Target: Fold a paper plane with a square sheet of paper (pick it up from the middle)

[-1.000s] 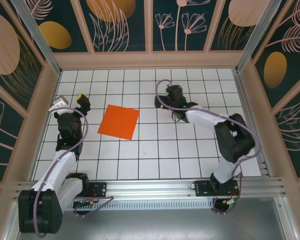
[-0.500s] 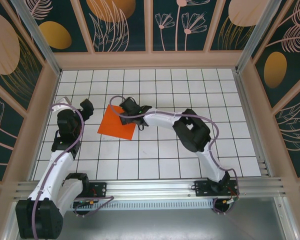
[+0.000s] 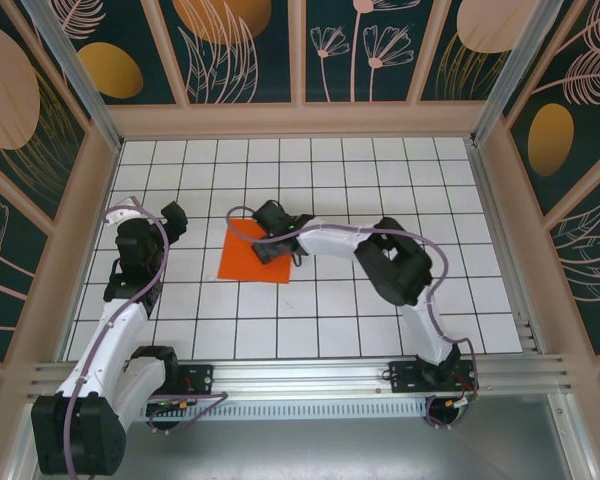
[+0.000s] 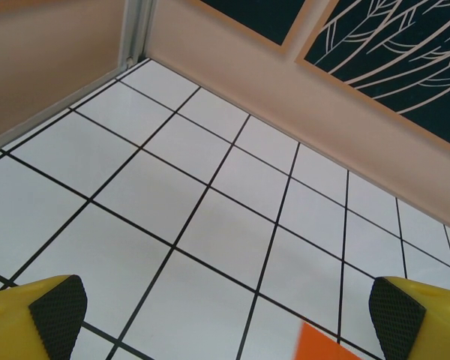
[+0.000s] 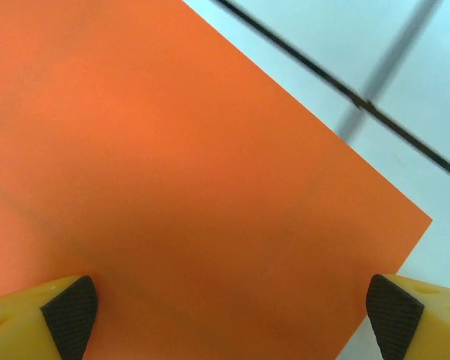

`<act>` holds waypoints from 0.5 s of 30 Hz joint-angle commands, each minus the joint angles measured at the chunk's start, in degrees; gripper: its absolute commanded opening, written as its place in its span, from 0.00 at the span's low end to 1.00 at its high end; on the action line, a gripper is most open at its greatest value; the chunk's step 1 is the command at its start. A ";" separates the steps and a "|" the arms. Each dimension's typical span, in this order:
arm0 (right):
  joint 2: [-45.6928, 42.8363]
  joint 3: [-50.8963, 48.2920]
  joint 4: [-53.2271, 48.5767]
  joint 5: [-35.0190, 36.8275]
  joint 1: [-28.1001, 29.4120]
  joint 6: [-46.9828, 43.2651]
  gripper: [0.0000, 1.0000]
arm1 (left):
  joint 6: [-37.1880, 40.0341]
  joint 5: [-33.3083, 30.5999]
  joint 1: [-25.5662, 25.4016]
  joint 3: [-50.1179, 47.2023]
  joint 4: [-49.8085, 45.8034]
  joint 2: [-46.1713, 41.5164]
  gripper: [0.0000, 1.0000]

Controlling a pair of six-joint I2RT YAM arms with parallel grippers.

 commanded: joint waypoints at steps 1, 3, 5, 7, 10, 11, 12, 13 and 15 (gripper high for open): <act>-3.68 -10.12 -12.44 -2.90 -4.76 -11.71 0.95 | 0.37 -0.53 0.31 1.69 -0.71 0.30 0.99; -6.45 -12.09 -13.15 -2.75 -7.17 -13.11 0.95 | 0.27 -0.41 0.31 1.84 -0.75 0.59 0.99; -8.65 -10.95 -13.59 -2.25 -8.85 -11.56 0.95 | 0.27 -0.35 0.31 2.08 -0.94 0.94 0.99; -10.42 -8.55 -13.59 -2.43 -8.60 -8.48 0.95 | 0.27 -0.32 0.31 2.41 -1.34 1.18 0.99; -11.56 -4.72 -13.08 -3.40 -5.86 -0.92 0.96 | 0.28 -0.41 0.31 2.45 -1.74 1.36 0.99; -11.20 -3.44 -12.49 -2.91 -4.54 2.69 0.96 | 0.28 -0.47 0.31 2.37 -1.85 1.40 0.99; -10.64 -2.48 -12.03 -2.61 -3.35 6.30 0.96 | 0.33 -0.57 0.31 2.37 -1.84 1.40 0.99; -9.40 -1.64 -11.55 -3.09 -2.09 9.42 0.96 | 0.27 -0.66 0.31 2.36 -1.80 1.48 0.99; -6.88 -0.11 -10.73 -0.79 0.00 14.97 0.96 | 0.28 -0.93 0.31 2.49 -2.06 1.66 0.98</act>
